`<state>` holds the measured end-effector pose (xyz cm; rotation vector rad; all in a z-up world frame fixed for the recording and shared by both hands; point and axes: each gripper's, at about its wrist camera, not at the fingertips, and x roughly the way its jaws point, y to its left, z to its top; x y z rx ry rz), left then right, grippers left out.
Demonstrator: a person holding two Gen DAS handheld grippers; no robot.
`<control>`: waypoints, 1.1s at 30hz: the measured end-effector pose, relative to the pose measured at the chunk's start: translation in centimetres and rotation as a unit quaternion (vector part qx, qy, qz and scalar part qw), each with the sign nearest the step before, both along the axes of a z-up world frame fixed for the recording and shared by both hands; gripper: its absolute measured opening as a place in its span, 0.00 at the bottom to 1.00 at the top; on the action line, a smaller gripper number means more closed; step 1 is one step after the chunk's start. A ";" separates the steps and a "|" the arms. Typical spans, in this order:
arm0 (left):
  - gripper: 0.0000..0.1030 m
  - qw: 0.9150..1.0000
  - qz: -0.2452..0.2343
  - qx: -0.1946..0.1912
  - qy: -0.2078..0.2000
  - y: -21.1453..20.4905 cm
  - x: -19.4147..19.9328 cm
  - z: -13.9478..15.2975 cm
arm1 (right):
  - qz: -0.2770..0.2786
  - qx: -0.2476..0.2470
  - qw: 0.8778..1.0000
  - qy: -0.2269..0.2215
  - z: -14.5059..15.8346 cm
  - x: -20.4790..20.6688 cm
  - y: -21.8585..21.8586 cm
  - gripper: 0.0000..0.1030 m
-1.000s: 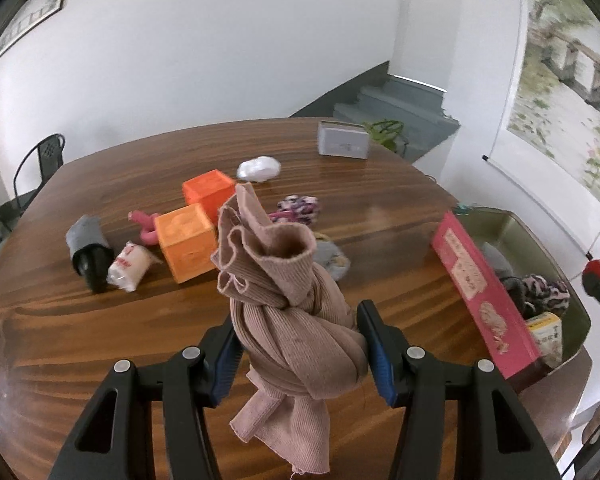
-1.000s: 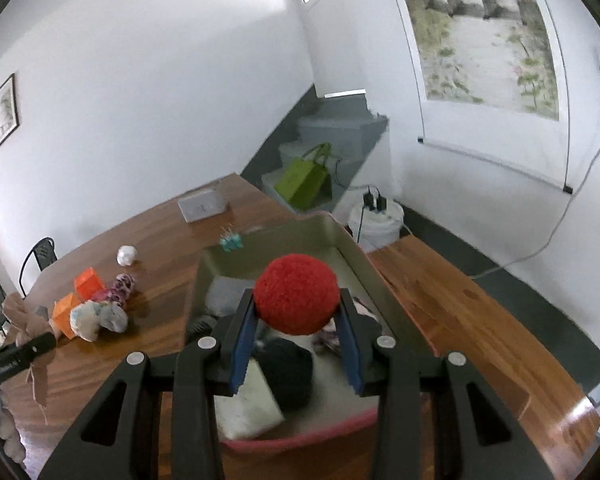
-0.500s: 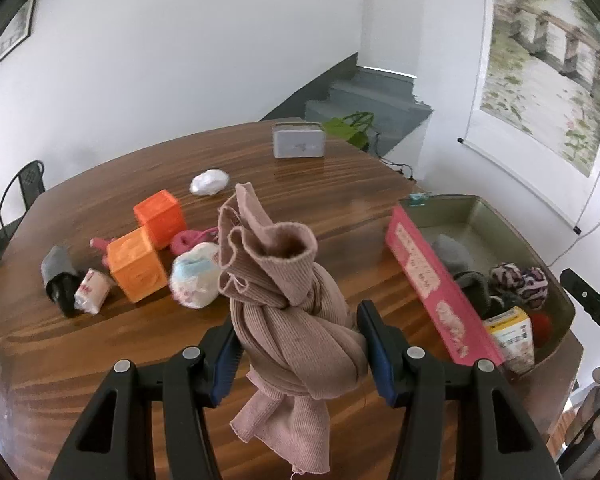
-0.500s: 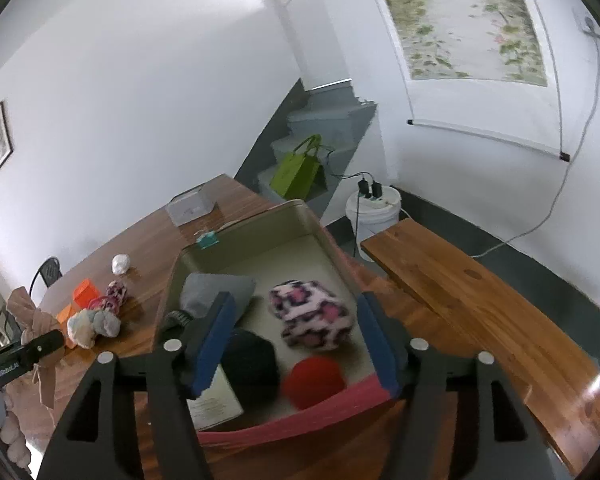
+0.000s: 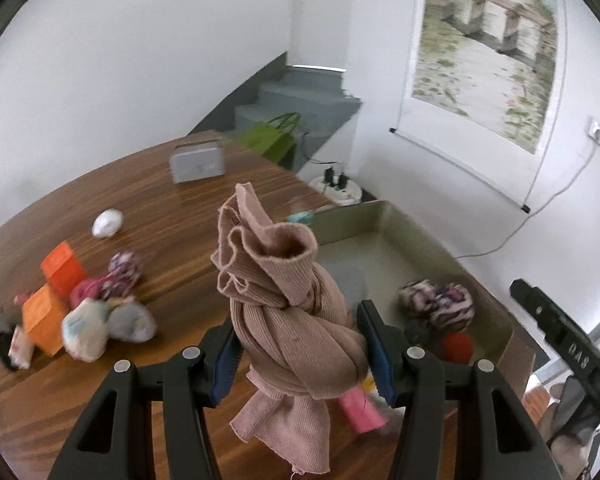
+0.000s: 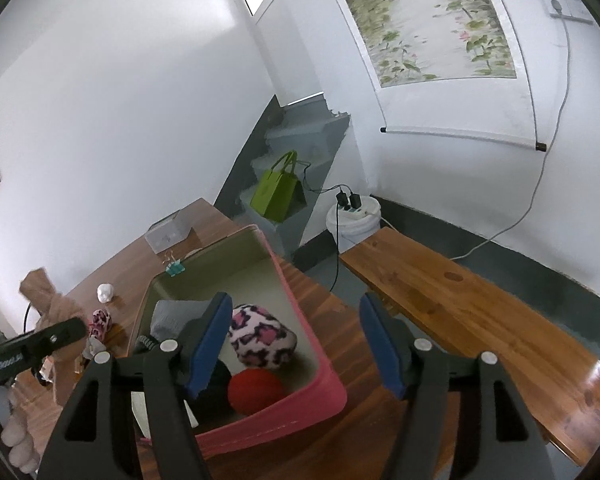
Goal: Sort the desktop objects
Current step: 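Carry the beige cloth and red ball to the grey bin and release them, then return both grippers from the bin to the table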
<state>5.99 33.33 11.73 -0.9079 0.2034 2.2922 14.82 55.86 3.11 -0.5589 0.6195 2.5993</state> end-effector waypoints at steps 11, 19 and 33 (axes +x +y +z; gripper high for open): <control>0.75 0.998 -0.053 0.009 -0.021 6.7 -1.2 0.4 | 0.001 -0.011 1.000 -0.001 -0.4 -0.4 0.8 0.68; 0.89 0.999 -0.034 0.019 -0.014 5.0 -1.9 0.5 | 0.015 -0.016 1.000 -0.001 -0.5 -1.1 0.0 0.68; 0.89 0.998 0.052 0.013 -0.018 -2.6 -4.1 -1.7 | 0.068 0.007 0.998 0.006 0.8 -3.5 -5.2 0.73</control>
